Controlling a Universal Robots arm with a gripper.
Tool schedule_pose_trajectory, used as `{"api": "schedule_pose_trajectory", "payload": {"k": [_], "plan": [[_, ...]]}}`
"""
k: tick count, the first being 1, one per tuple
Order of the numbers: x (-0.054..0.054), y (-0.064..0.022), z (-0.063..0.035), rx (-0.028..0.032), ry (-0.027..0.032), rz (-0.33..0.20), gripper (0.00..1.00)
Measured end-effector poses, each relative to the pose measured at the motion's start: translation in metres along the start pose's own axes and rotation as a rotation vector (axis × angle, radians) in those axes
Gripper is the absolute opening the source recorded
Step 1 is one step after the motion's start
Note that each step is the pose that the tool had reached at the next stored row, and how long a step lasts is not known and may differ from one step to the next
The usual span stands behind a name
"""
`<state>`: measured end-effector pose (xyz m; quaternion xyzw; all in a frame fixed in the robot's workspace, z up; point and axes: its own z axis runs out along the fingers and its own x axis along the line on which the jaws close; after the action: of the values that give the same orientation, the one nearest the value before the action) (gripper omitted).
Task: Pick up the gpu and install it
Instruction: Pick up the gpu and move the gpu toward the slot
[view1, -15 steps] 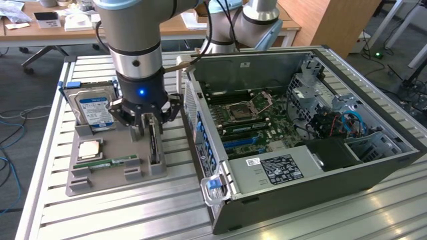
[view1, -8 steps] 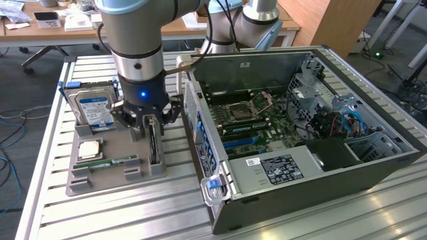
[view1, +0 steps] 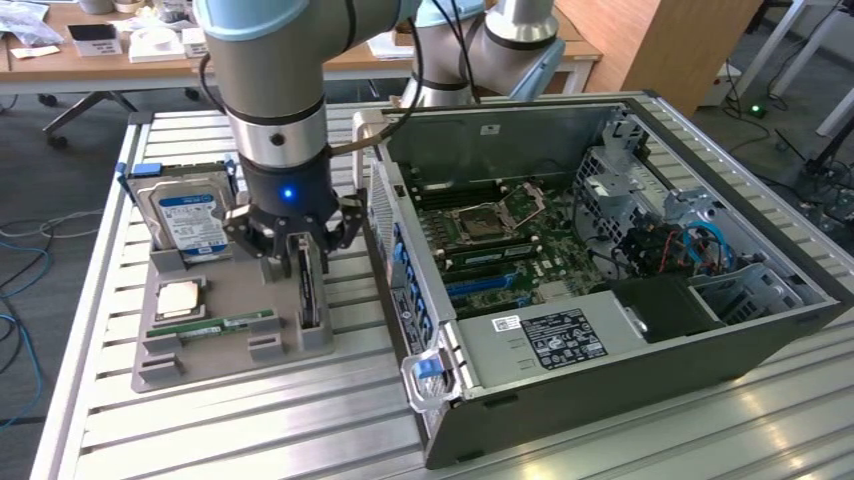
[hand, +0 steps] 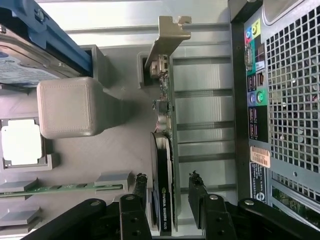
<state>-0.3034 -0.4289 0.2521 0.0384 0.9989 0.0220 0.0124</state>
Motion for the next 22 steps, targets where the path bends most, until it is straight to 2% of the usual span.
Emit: {"api": "schedule_pose_trajectory", "payload": {"k": [5, 13, 22], "plan": [[0.001, 0.0056, 0.0043, -0.0001, -0.0004, 0.004, 0.47], [0.004, 0.0073, 0.0152, 0.0002, -0.0005, 0.009, 0.47], [0.005, 0.0127, 0.0222, 0.0003, -0.0006, 0.013, 0.47]]}}
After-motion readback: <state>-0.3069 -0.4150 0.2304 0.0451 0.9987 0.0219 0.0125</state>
